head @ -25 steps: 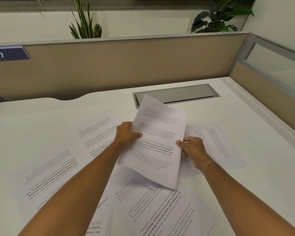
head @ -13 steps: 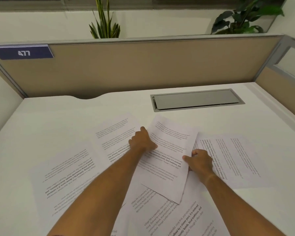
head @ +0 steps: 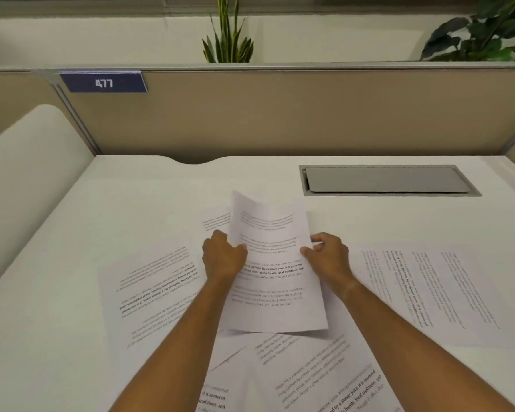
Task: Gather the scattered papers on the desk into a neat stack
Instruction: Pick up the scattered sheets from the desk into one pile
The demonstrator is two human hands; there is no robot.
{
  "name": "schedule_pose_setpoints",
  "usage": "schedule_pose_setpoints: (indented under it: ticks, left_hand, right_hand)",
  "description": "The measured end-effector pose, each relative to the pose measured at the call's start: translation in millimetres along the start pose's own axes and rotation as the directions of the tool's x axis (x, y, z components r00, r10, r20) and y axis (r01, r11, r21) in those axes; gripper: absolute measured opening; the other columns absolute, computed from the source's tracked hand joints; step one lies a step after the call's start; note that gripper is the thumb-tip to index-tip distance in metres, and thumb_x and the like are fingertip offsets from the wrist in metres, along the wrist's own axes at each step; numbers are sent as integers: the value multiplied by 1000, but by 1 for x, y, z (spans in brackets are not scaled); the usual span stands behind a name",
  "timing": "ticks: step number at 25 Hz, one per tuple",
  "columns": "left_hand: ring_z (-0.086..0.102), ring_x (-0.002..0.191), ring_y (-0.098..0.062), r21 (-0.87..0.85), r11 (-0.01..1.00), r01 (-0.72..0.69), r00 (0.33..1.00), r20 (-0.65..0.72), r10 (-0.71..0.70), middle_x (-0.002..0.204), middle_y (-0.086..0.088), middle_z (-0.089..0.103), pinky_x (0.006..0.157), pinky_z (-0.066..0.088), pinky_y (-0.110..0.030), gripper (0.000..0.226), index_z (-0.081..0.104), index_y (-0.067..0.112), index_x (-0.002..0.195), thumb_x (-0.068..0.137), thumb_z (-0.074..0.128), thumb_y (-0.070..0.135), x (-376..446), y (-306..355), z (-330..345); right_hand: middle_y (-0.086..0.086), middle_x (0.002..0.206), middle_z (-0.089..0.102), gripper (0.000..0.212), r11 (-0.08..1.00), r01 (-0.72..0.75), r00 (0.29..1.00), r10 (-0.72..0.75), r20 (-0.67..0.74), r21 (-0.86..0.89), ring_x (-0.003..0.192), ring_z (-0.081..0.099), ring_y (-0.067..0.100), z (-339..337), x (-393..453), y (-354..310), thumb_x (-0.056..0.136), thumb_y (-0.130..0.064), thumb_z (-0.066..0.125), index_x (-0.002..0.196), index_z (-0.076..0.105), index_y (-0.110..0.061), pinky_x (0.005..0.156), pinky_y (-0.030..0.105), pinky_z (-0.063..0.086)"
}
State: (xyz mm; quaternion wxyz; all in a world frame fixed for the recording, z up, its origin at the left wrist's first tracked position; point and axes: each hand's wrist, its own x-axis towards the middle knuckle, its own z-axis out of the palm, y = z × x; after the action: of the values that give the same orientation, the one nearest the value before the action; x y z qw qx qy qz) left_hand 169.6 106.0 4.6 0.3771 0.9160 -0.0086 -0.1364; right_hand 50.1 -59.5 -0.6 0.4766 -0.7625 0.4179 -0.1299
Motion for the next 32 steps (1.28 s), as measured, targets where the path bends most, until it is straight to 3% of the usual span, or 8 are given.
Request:
schedule_pose_setpoints:
  ticks: [4,8,14,18,21,24,27,32]
  left_hand:
    - [43,116,-36,352,936,27,999,-33,-17,125,-18,43,92,43,-43,46,49,9,117,81,65,32,7,-13,3]
    - [38,119,-38,326,938,121,992,3,-129,127,-19,37,93,43,-45,54,45,12,119,75,71,32,14,-5,5]
    - [56,108,-34,137,979,153,987,33,-159,120,-13,50,91,50,-46,53,46,14,121,75,69,26,19,-2,3]
    - [67,87,-25,-151,968,-200,980,-31,197,105,-5,64,73,60,-43,29,48,19,98,80,71,17,7,-3,-3]
    - [68,85,-22,-295,877,-380,925,-97,368,105,-1,62,66,62,-36,33,44,26,92,80,74,21,-1,4,-19]
    - [72,84,-10,-442,775,-453,886,-122,448,112,2,58,62,60,-23,62,36,35,119,76,80,25,-6,10,-46]
    - [71,94,-11,-524,723,-449,881,-124,457,119,5,61,71,60,-27,97,17,41,144,75,82,22,-10,20,-71]
    - [68,105,-22,-546,656,-522,840,-195,506,118,-9,67,87,58,-47,43,50,11,122,85,70,6,-1,41,-96]
  right_hand:
    - [17,119,62,36,903,120,991,-83,106,-413,112,55,34,22,16,-14,87,-22,68,119,62,-5,92,36,47]
    - [19,133,41,64,741,114,984,7,178,-662,123,40,40,30,18,-18,82,-45,72,130,47,-11,94,44,43]
    - [15,124,58,66,891,24,985,57,163,-453,112,57,35,31,24,-13,73,-38,81,123,50,-10,82,34,46]
    - [10,117,65,58,954,-11,989,54,138,-299,102,61,28,30,28,-6,72,-34,81,118,55,-12,74,31,46]
    - [3,114,65,67,998,-53,992,49,117,26,90,65,17,24,33,-11,73,-35,83,128,51,-14,71,28,53]
    - [-1,113,66,83,925,-120,962,18,274,360,87,65,9,8,38,-29,72,-37,84,140,41,-16,69,22,45]
    - [-1,108,77,57,809,-16,929,-205,308,587,95,73,16,-12,45,-52,67,-26,83,119,64,-15,77,28,54]
    - [6,103,77,29,694,272,868,-475,141,666,97,72,29,-41,42,-91,72,-19,82,100,74,-15,84,43,58]
